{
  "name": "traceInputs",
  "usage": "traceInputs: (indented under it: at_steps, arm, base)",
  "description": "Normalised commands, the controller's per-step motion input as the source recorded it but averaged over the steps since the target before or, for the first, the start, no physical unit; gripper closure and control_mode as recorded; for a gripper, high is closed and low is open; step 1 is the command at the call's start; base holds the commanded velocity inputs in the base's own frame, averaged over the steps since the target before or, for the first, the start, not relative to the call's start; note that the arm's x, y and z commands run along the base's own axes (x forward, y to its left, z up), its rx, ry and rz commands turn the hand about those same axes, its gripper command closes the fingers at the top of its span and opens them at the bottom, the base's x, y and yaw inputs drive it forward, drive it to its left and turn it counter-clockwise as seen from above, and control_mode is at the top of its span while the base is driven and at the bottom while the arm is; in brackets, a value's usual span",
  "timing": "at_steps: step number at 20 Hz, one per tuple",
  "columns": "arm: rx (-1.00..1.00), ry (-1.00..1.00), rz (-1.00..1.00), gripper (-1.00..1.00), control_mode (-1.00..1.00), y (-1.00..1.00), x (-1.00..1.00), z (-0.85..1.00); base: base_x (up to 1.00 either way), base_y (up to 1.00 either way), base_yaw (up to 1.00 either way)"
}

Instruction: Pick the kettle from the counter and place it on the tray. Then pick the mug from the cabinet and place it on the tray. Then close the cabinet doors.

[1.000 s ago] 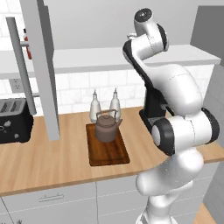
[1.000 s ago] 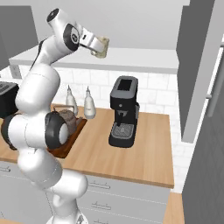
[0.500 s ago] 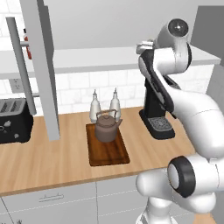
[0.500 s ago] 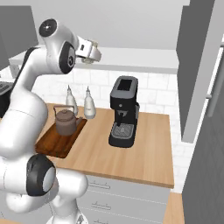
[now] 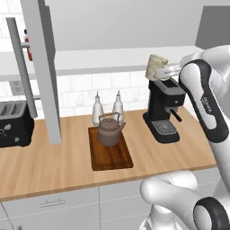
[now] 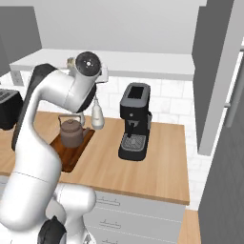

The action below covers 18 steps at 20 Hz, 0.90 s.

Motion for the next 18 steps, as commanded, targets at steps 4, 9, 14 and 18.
traceInputs:
  at_steps: [4,9,14,18]
  arm:
    - [-0.01,0.00,0.77,1.00,-1.00,0.10,-0.73,-0.22]
    - [0.00,0.09,0.63,1.00,-1.00,0.22,-0.36,-0.47]
    - [0.00,0.19,0.46,1.00,-1.00,0.33,-0.04,-0.60]
    - [0.00,0.07,0.33,1.00,-1.00,0.41,-0.04,-0.72]
  base:
    - [0.00,0.00,0.00]
    - [0.00,0.00,0.00]
    - [0.00,0.00,0.00]
    - [0.00,0.00,0.00]
